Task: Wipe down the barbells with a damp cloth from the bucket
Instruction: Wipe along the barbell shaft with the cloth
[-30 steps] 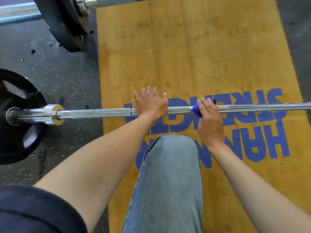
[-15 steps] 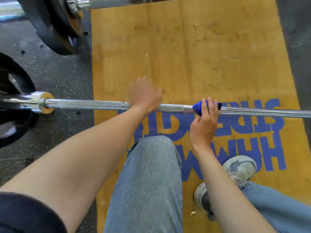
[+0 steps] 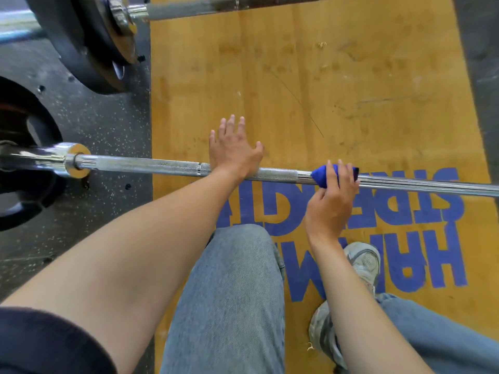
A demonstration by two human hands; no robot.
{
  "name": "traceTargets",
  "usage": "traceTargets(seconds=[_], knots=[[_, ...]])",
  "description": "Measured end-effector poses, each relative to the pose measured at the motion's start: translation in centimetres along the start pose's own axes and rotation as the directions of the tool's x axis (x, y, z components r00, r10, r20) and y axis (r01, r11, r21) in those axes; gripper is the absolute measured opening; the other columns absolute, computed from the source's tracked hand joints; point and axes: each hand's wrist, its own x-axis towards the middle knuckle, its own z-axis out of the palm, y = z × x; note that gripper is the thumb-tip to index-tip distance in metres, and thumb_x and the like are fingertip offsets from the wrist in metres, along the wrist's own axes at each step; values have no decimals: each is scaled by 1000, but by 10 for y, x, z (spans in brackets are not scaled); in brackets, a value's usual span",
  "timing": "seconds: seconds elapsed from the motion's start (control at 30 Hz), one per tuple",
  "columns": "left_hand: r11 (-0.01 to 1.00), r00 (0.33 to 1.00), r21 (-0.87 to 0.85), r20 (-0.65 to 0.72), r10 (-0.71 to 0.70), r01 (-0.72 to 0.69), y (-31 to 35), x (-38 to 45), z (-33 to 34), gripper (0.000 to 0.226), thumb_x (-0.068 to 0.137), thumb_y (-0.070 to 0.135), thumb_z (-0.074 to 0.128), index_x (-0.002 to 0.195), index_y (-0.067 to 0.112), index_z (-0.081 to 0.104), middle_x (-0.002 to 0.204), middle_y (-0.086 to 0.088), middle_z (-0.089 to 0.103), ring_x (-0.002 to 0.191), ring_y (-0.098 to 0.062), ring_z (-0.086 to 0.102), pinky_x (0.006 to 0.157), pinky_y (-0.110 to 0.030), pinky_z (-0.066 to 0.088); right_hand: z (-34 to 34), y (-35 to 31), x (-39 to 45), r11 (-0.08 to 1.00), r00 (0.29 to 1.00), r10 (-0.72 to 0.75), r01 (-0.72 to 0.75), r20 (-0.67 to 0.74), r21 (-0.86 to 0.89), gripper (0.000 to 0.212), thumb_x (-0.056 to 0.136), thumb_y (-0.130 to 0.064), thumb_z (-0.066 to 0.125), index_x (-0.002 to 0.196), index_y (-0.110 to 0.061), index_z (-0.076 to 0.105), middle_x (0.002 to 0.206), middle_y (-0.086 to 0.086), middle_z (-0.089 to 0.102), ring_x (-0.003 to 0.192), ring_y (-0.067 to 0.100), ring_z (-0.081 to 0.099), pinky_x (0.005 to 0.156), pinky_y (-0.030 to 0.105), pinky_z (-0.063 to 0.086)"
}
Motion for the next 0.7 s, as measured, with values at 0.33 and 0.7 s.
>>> traceTargets(seconds=[0.33,0.7], knots=[[999,996,39,86,-25,22,5,21,-9,80,98,58,34,164,19,13,172,-4,6,158,-20,2,128,-44,2,12,2,12,996,997,57,-53,-55,79,55,90,-2,33,139,-5,59,149,11,51,146,32,36,117,57,33],[1000,996,-17,88,-5,7,7,39,-17,79,94,54,44,161,15,26,169,-8,19,156,-25,15,126,-46,15,19,-11,20,983,986,-167,167,-11,81,59,84,12,41,138,-3,59,146,12,55,143,33,41,119,55,29]])
